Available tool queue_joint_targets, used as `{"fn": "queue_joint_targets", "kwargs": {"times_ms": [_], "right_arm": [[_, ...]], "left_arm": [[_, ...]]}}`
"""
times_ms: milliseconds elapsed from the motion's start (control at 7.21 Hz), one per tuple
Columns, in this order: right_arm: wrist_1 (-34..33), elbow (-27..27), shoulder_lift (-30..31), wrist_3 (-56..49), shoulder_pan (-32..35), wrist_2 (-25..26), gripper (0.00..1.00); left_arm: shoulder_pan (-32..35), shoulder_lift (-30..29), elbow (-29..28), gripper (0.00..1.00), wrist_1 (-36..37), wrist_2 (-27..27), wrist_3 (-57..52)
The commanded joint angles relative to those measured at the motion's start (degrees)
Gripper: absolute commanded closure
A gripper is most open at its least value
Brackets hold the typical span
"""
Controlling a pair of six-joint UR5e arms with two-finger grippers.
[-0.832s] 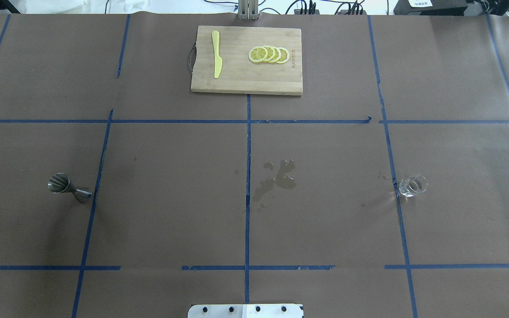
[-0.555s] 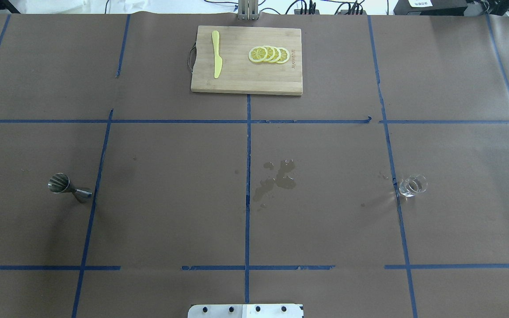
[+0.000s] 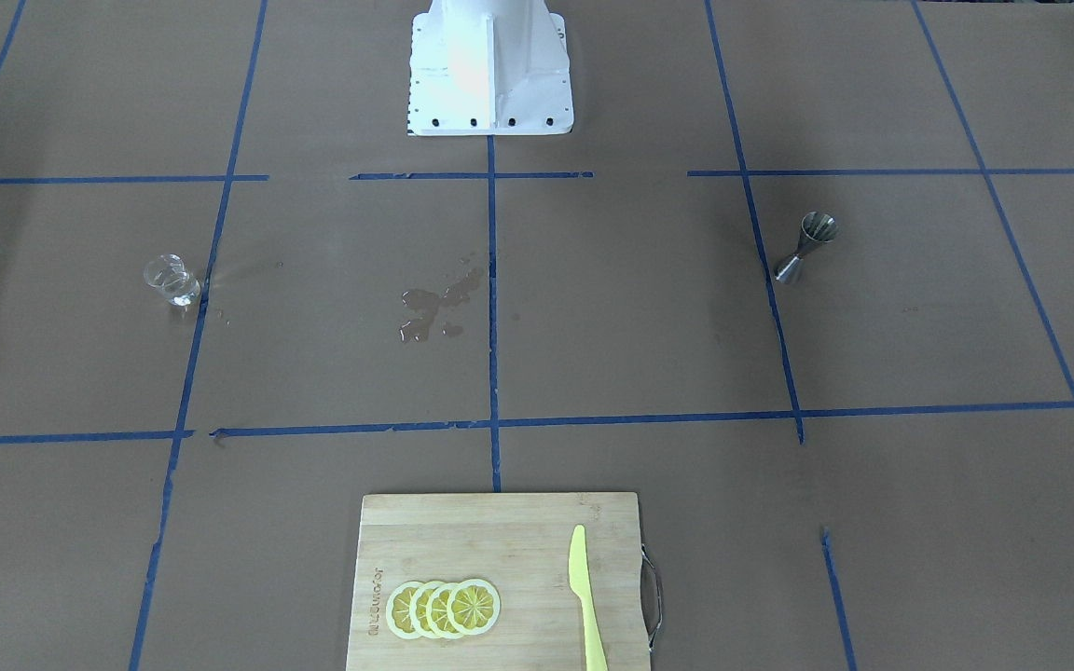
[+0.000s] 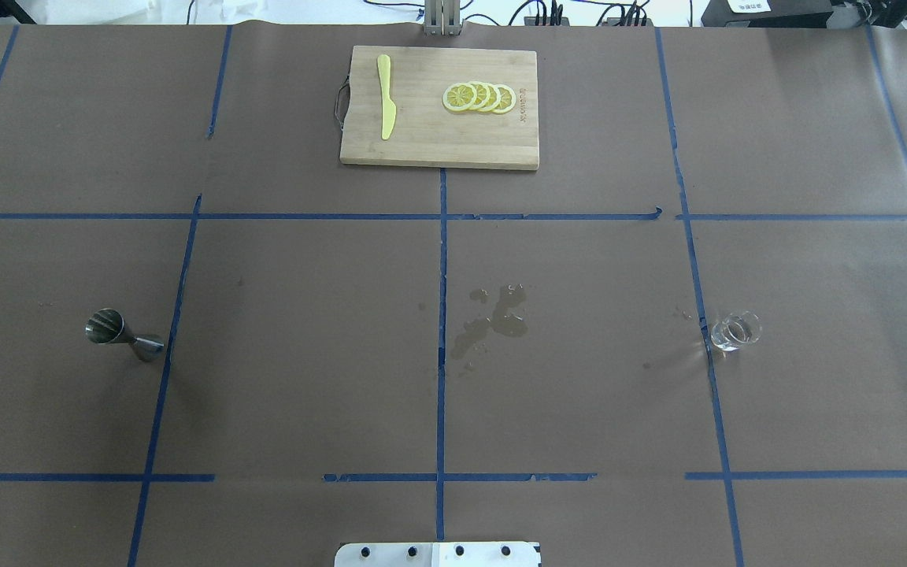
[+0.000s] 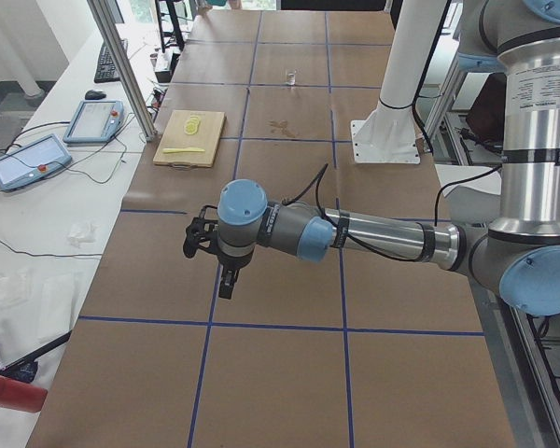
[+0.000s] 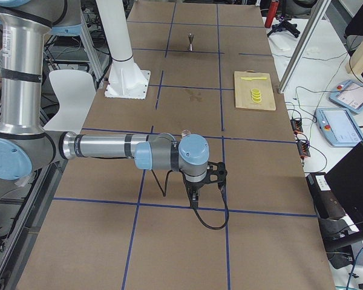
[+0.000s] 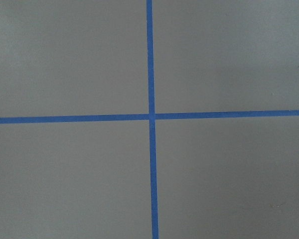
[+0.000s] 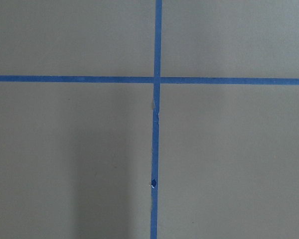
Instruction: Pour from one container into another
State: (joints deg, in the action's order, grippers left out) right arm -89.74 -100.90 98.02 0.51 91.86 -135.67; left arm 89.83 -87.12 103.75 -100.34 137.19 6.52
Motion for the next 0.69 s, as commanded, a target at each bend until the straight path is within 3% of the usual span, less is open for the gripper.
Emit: {"fn": "queue_joint_targets", "kwargs": {"times_ms": [0,139,277,555], "right_arm": [[0.0,-0.1,0.1,0.0,0.1,-0.1,0.00],[-0.1,0.0,0.2,0.0,0.1,-0.1,0.00],[-0.1,-0.1,0.3,0.1,0.1,0.0,0.00],[-0.1,0.0,1.1,0.0,0.1,0.0,0.00]], "left_arm": [[-0.6,-1.0,3.0,0.00,-3.3,6.0,1.2],[-0.7,-2.2,0.6,0.00,-4.5,14.1,18.4],[-3.2,-3.7,1.8,0.00,-9.6,15.0,27.0],[-6.2,-4.5,1.3,0.00,-11.7,15.2,28.0]]}}
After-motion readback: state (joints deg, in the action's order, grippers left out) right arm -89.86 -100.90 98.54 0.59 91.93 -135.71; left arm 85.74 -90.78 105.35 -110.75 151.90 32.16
